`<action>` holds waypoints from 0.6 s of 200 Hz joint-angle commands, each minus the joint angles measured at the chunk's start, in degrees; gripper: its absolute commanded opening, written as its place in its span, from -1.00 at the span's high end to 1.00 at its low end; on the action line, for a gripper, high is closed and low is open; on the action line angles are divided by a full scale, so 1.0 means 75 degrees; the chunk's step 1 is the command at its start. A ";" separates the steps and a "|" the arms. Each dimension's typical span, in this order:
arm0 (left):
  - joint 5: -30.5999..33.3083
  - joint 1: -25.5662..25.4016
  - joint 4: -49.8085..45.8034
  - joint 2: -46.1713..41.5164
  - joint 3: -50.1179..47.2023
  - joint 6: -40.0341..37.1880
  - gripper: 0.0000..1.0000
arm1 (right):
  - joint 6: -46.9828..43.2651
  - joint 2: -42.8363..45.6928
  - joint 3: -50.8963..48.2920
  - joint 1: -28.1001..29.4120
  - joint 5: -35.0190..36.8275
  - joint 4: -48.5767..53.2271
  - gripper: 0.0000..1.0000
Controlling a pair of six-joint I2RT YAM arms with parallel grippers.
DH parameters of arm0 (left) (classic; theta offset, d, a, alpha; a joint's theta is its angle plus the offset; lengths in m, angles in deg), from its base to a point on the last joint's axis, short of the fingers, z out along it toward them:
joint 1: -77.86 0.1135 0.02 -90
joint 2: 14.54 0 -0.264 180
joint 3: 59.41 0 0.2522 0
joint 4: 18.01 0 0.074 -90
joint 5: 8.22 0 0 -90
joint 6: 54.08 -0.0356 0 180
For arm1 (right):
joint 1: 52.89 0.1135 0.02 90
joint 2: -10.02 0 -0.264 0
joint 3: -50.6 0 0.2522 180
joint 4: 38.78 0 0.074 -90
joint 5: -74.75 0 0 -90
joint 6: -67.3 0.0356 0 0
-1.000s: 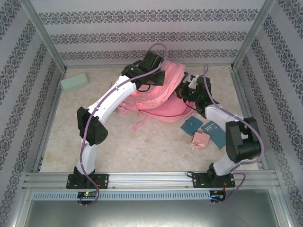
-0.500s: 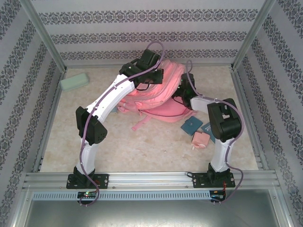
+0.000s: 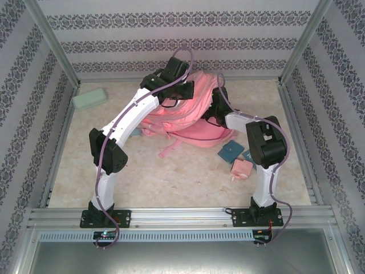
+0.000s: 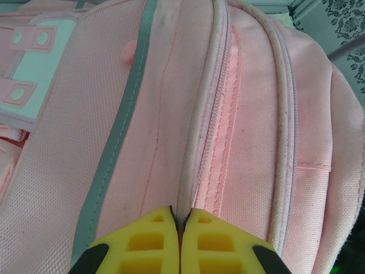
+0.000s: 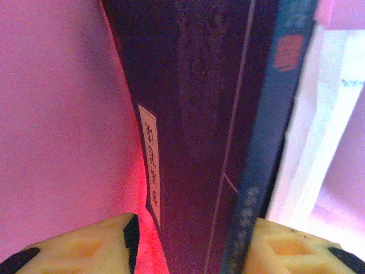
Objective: Pack books, pencil case, and school supplies into a backpack
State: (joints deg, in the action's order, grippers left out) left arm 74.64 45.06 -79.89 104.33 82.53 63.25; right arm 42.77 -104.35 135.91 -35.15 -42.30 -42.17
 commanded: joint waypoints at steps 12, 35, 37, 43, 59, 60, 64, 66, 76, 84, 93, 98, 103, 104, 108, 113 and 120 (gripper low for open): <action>-0.0076 0.0130 0.0451 -0.0486 0.0328 0.0082 1.00 | -0.0686 0.0826 -0.0261 0.0004 0.0355 0.0769 0.21; -0.0190 0.0131 0.0504 -0.0458 0.0263 0.0131 1.00 | -0.0780 0.0882 -0.0302 -0.0038 0.0418 0.0833 0.61; -0.0207 0.0131 0.0526 -0.0461 0.0255 0.0136 1.00 | -0.0772 0.0847 -0.0272 -0.0052 0.0407 0.0839 0.66; -0.0229 0.0131 0.0534 -0.0460 0.0232 0.0140 1.00 | -0.0759 0.0767 -0.0207 -0.0065 0.0342 0.0876 0.80; -0.0276 0.0127 0.0533 -0.0456 0.0186 0.0147 1.00 | -0.0689 0.0486 -0.0037 -0.0121 0.0227 0.0869 0.84; -0.0272 0.0129 0.0539 -0.0453 0.0190 0.0150 1.00 | -0.0690 0.0467 -0.0025 -0.0118 0.0223 0.0869 0.84; -0.0276 0.0124 0.0533 -0.0452 0.0177 0.0141 1.00 | -0.0672 0.0394 0.0025 -0.0126 0.0203 0.0876 0.84; -0.0290 0.0129 0.0539 -0.0460 0.0161 0.0147 1.00 | -0.0668 0.0358 0.0055 -0.0127 0.0198 0.0876 0.84; -0.0326 0.0124 0.0566 -0.0472 0.0116 0.0170 1.00 | -0.0631 0.0152 0.0204 -0.0124 0.0124 0.0823 0.92; -0.0397 0.0124 0.0603 -0.0473 0.0073 0.0198 1.00 | -0.0622 -0.0057 0.0420 -0.0125 -0.0045 0.0858 0.93; -0.0442 0.0131 0.0632 -0.0469 0.0032 0.0227 1.00 | -0.0620 -0.0286 0.0682 -0.0117 -0.0212 0.1012 0.92; -0.0454 0.0126 0.0640 -0.0474 0.0005 0.0241 1.00 | -0.0610 -0.0369 0.0771 -0.0117 -0.0254 0.1038 0.91; -0.0462 0.0131 0.0638 -0.0485 -0.0010 0.0240 1.00 | -0.0590 -0.0412 0.0804 -0.0118 -0.0283 0.1033 0.90; -0.0464 0.0131 0.0644 -0.0486 -0.0013 0.0237 1.00 | -0.0588 -0.0415 0.0806 -0.0122 -0.0284 0.1033 0.89; -0.0459 0.0130 0.0639 -0.0486 -0.0027 0.0237 1.00 | -0.0575 -0.0419 0.0797 -0.0121 -0.0278 0.1037 0.87; -0.0456 0.0131 0.0621 -0.0491 -0.0038 0.0216 1.00 | -0.0573 -0.0382 0.0760 -0.0115 -0.0247 0.1021 0.83; -0.0419 0.0130 0.0598 -0.0509 -0.0067 0.0184 1.00 | -0.0601 -0.0291 0.0673 -0.0106 -0.0215 0.1015 0.69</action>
State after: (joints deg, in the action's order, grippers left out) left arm 72.74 45.37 -79.74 104.33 82.25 63.49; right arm 38.60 -106.38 140.21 -35.90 -42.41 -35.94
